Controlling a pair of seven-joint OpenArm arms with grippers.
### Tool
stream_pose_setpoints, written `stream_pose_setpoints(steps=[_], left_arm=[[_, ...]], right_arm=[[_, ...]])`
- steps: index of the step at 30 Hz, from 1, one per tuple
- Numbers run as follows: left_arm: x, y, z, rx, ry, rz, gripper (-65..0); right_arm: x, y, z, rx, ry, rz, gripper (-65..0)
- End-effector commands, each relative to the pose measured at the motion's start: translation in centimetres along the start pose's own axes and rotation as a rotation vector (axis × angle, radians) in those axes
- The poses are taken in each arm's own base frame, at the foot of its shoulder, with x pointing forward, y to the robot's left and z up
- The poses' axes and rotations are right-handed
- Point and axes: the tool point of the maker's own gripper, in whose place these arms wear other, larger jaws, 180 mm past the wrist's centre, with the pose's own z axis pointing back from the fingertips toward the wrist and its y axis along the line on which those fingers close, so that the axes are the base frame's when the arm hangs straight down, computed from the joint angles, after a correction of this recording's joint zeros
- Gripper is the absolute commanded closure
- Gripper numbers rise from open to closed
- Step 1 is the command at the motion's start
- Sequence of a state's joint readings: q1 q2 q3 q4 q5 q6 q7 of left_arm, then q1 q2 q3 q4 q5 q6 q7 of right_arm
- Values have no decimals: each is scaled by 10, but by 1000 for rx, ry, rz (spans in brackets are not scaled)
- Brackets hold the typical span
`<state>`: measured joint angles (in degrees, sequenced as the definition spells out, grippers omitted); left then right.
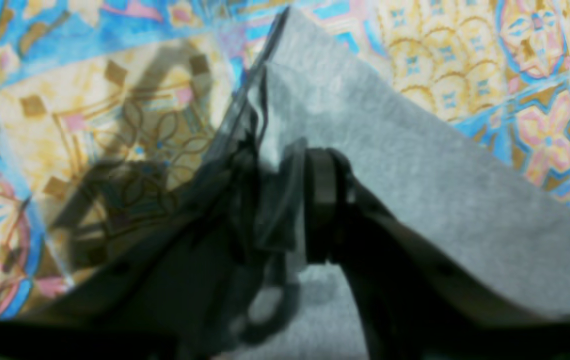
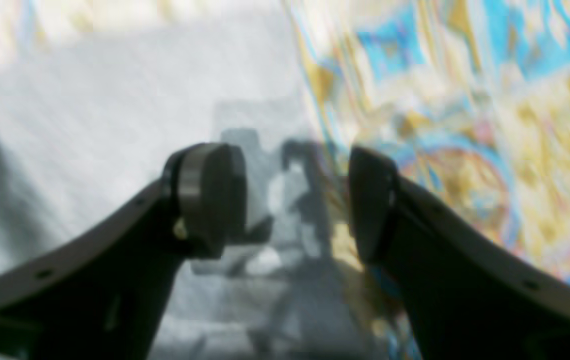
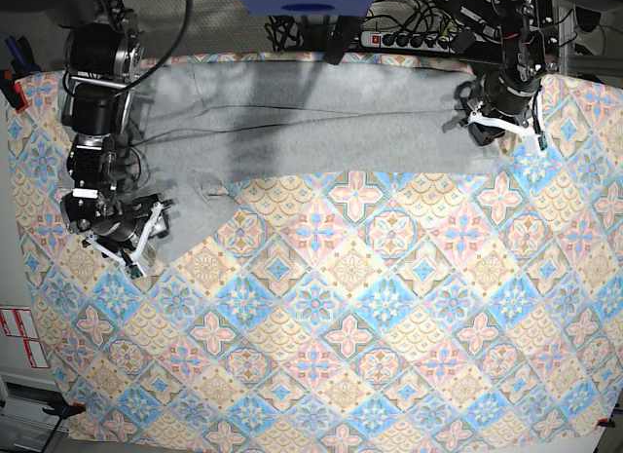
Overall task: Fold the T-shirt properly
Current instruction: 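Pull the hem corner with the right gripper onto the folded stack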
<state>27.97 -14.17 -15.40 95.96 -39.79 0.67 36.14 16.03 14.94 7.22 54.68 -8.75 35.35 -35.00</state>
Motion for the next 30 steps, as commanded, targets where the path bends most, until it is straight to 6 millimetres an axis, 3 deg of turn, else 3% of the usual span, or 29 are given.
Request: stream_pose_setpoints(steps=[1,11,14,19,25,30], left_arm=[[15,0,5,-6,-47,-11,-173],[19,15,10,30,-63,4,-173],[21,16,11,33,-67,5,-173],[21,16,11,32,-68,5,-173],[21,15,10,30,-68,6,-173],[22,15,10,29,-69,6,-173]], right_arm=[[10,-14,3,-24,-26,-4,-369],[-20,-1,-15,40,45,-71,-344],[-19,-3,-14,38,39,-75,-226],[2,2,-5,77,-29,-9,-2],[-8,-35,34,-64,-66,-42,-1],[-31,-45,77,-178,-31,25,0]])
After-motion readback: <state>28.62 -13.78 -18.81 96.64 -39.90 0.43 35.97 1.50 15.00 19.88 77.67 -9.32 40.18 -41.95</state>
